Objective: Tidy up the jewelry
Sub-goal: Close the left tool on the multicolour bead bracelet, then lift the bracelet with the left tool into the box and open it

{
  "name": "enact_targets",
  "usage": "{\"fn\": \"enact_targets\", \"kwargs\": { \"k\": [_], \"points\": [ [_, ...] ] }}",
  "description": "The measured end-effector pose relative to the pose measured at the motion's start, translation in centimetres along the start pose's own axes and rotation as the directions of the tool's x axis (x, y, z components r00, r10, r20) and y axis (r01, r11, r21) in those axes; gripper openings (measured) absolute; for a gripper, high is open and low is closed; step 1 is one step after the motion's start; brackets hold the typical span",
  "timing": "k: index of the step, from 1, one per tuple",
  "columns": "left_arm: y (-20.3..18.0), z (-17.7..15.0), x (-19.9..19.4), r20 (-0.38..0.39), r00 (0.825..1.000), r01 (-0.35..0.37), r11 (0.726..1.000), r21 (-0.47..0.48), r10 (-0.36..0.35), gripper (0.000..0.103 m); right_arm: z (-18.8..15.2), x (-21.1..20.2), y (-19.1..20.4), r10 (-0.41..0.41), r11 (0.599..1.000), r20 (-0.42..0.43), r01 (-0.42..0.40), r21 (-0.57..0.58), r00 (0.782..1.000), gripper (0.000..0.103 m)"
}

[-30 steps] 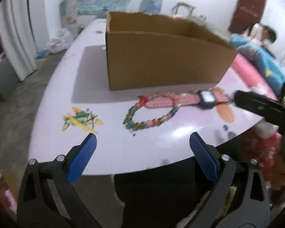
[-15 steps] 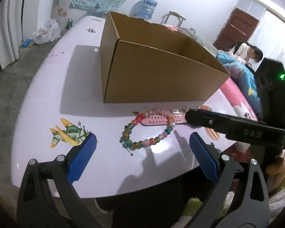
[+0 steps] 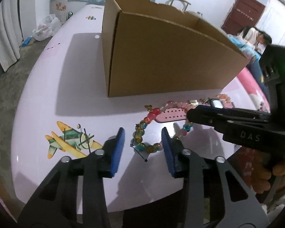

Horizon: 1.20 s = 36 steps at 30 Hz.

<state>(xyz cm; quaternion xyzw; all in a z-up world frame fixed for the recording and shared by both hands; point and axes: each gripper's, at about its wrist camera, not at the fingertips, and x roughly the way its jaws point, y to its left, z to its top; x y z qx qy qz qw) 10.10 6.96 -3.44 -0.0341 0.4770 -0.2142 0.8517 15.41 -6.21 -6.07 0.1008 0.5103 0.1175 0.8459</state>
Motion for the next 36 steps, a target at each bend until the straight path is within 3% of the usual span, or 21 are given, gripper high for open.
{"fn": "enact_targets", "kwargs": {
  "k": [8, 10, 13, 29, 36],
  "points": [
    [-1.4, 0.5, 0.9, -0.019, 0.994, -0.106, 0.99, 0.095, 0.108, 0.021, 0.4, 0.7, 1.0, -0.045, 0.997, 0.011, 0.046, -0.068, 0.999, 0.024],
    [-1.6, 0.5, 1.0, -0.014, 0.991, -0.134, 0.985, 0.111, 0.136, 0.012, 0.2, 0.8, 1.4, -0.077, 0.993, 0.018, 0.079, -0.09, 0.997, 0.015],
    [-1.8, 0.4, 1.1, -0.014, 0.991, -0.133, 0.985, 0.113, 0.136, 0.009, 0.1, 0.8, 1.3, -0.077, 0.993, 0.023, 0.079, -0.091, 0.997, 0.011],
    [-3.6, 1.1, -3.7, 0.104, 0.988, -0.124, 0.983, 0.136, 0.111, 0.009, -0.3, -3.5, -0.1, 0.016, 0.998, 0.115, -0.01, -0.055, 0.993, 0.01],
    [-4.6, 3.2, -7.9, 0.183, 0.982, -0.063, 0.99, 0.128, 0.039, 0.009, 0.6, -8.2, 0.2, 0.044, 0.996, 0.191, -0.027, -0.089, 0.981, 0.01]
  ]
}}
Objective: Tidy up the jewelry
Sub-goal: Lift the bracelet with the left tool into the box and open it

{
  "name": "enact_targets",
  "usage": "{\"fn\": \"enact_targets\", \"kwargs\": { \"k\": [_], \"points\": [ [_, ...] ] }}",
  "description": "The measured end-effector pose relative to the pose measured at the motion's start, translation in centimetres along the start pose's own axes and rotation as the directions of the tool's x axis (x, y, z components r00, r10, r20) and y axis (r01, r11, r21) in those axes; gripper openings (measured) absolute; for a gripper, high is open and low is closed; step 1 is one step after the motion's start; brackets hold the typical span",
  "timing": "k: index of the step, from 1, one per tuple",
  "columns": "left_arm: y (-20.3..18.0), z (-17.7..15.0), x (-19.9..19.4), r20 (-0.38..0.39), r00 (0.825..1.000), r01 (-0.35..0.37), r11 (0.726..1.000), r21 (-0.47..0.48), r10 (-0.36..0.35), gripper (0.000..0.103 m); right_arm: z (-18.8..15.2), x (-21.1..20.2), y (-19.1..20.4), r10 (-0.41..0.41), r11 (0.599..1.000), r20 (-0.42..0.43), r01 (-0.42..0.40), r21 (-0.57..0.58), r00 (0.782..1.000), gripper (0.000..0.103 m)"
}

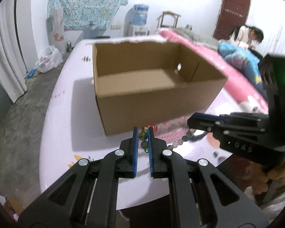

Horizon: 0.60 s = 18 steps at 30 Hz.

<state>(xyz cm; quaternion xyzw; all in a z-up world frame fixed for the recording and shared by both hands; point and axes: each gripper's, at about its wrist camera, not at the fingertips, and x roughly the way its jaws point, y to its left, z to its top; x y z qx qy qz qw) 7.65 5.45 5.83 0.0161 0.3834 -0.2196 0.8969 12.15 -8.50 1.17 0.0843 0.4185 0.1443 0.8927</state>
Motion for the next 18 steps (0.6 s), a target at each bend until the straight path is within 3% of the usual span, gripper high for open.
{"fn": "enact_targets", "kwargs": {
  "k": [9, 13, 18],
  "points": [
    [-0.8, 6.6, -4.4, 0.189, 0.98, 0.043, 0.997, 0.063, -0.054, 0.009, 5.5, -4.4, 1.1, 0.022, 0.998, 0.144, -0.012, -0.068, 0.989, 0.01],
    [-1.2, 9.5, -3.8, 0.222, 0.974, 0.022, 0.995, 0.097, -0.043, 0.009, 8.5, -4.4, 0.3, 0.014, 0.996, 0.167, 0.0, -0.084, 0.986, 0.01],
    [-0.4, 13.8, -0.3, 0.168, 0.985, 0.015, 0.996, 0.093, -0.03, 0.009, 13.8, -1.6, -1.8, 0.034, 0.997, 0.098, -0.027, -0.078, 0.995, 0.01]
  ]
}}
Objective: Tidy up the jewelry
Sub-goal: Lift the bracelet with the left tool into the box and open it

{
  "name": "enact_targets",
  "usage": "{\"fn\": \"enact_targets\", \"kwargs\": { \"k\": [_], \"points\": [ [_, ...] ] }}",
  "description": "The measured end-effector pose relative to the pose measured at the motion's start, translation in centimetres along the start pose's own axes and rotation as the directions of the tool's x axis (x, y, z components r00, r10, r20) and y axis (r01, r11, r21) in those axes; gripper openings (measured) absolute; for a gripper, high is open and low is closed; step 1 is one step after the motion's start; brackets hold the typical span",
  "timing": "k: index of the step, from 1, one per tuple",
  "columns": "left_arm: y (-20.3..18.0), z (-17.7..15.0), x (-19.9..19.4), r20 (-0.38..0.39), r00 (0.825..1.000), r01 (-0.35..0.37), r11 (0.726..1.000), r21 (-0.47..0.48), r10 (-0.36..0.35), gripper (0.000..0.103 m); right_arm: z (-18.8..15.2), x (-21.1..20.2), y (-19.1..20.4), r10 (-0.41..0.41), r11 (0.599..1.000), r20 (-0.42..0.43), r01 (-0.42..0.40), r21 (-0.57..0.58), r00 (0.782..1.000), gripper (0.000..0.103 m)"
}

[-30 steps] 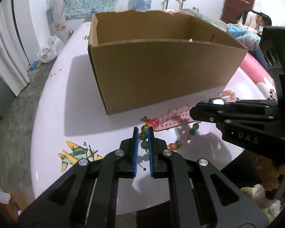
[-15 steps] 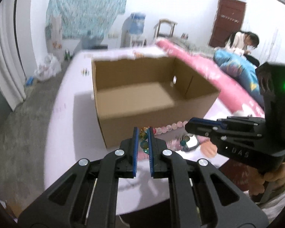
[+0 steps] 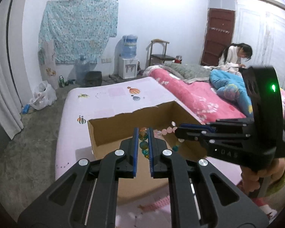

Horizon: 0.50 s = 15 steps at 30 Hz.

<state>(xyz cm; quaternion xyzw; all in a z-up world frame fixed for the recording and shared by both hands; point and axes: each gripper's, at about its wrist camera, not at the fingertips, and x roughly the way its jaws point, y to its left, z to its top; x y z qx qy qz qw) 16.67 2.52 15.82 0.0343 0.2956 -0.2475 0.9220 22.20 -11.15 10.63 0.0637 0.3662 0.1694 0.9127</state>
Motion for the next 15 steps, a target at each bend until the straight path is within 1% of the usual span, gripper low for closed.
{"fn": "enact_targets", "kwargs": {
  "k": [1, 4, 7, 8, 10, 13, 14, 15],
  "points": [
    [0.2, 0.4, 0.7, -0.013, 1.0, -0.002, 1.0, 0.001, 0.002, 0.009, 0.7, 0.8, -0.4, 0.006, 1.0, -0.021, -0.006, 0.005, 1.0, 0.01],
    [1.5, 2.0, 4.9, -0.099, 0.995, -0.006, 1.0, -0.011, 0.005, 0.009, 3.4, 4.1, -2.1, 0.035, 0.999, -0.11, -0.032, 0.026, 0.993, 0.01],
    [2.8, 3.0, 8.9, -0.184, 0.983, -0.024, 0.999, -0.02, 0.02, 0.009, 5.2, 8.4, -3.8, 0.081, 0.995, -0.222, -0.065, 0.078, 0.972, 0.01],
    [3.3, 3.2, 10.8, -0.234, 0.972, -0.032, 0.999, -0.024, 0.025, 0.009, 5.6, 10.1, -4.2, 0.097, 0.993, -0.267, -0.074, 0.095, 0.959, 0.01],
    [4.0, 3.2, 13.4, -0.298, 0.953, -0.062, 0.998, -0.019, 0.054, 0.009, 6.0, 13.3, -5.1, 0.107, 0.99, -0.34, -0.069, 0.121, 0.934, 0.01],
    [4.7, 2.5, 17.0, -0.389, 0.915, -0.106, 0.994, 0.015, 0.103, 0.009, 6.0, 16.5, -5.8, 0.132, 0.985, -0.41, -0.074, 0.154, 0.902, 0.01],
    [4.9, 2.1, 18.0, -0.422, 0.899, -0.123, 0.992, 0.02, 0.12, 0.009, 5.5, 17.7, -6.0, 0.148, 0.982, -0.44, -0.078, 0.173, 0.886, 0.01],
    [5.2, 1.8, 18.9, -0.447, 0.885, -0.134, 0.991, 0.028, 0.133, 0.009, 5.3, 18.6, -6.2, 0.157, 0.979, -0.459, -0.079, 0.186, 0.874, 0.01]
  ]
}}
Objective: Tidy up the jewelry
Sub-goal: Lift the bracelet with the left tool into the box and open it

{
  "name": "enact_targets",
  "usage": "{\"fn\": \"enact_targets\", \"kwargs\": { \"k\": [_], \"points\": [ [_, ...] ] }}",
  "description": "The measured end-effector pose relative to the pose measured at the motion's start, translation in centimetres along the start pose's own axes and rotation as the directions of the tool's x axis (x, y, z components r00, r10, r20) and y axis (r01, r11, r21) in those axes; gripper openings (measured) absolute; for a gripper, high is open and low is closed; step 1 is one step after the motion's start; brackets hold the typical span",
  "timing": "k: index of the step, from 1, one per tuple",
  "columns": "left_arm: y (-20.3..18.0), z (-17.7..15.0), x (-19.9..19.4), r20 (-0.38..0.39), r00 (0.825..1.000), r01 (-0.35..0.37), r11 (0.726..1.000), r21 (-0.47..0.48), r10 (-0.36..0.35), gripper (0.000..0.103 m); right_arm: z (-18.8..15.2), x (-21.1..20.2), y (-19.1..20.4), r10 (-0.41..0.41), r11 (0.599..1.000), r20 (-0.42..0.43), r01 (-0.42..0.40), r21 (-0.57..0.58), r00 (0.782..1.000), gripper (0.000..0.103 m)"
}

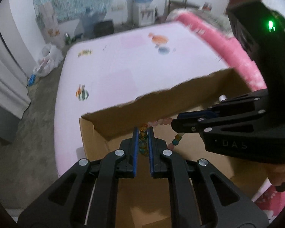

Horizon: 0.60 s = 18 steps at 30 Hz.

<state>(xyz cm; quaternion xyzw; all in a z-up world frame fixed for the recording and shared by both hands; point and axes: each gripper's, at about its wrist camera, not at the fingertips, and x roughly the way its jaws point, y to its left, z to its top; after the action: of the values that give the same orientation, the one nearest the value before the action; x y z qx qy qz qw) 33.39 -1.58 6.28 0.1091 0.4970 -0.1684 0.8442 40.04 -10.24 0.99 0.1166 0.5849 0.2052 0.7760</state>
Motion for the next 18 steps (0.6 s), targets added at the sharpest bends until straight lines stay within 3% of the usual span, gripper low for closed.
{"fn": "enact_targets", "kwargs": {
  "k": [6, 9, 12, 14, 18],
  "points": [
    [0.4, -0.1, 1.8, -0.048, 0.997, -0.059, 0.998, 0.002, 0.059, 0.01, 0.6, 3.3, -1.3, 0.011, 0.998, -0.064, -0.007, 0.059, 0.998, 0.011],
    [0.2, -0.1, 1.6, -0.034, 0.996, -0.078, 0.997, 0.021, 0.078, 0.024, 0.7, 3.8, -1.9, 0.019, 0.997, -0.077, -0.013, 0.082, 0.997, 0.011],
    [0.0, -0.2, 1.0, -0.016, 0.996, -0.084, 0.996, 0.027, 0.084, 0.028, 0.8, 3.6, -2.3, 0.006, 0.996, -0.076, 0.0, 0.084, 0.997, 0.012],
    [-0.1, -0.2, 0.2, 0.001, 0.996, -0.091, 0.995, 0.029, 0.091, 0.032, 0.9, 3.1, -2.4, -0.012, 0.997, -0.062, 0.016, 0.078, 0.998, 0.016],
    [0.1, -0.8, -2.8, 0.076, 0.994, -0.08, 0.997, 0.014, 0.078, 0.051, 0.4, 0.3, -2.2, -0.053, 0.997, 0.015, 0.052, 0.056, 0.998, 0.031]
  ]
}}
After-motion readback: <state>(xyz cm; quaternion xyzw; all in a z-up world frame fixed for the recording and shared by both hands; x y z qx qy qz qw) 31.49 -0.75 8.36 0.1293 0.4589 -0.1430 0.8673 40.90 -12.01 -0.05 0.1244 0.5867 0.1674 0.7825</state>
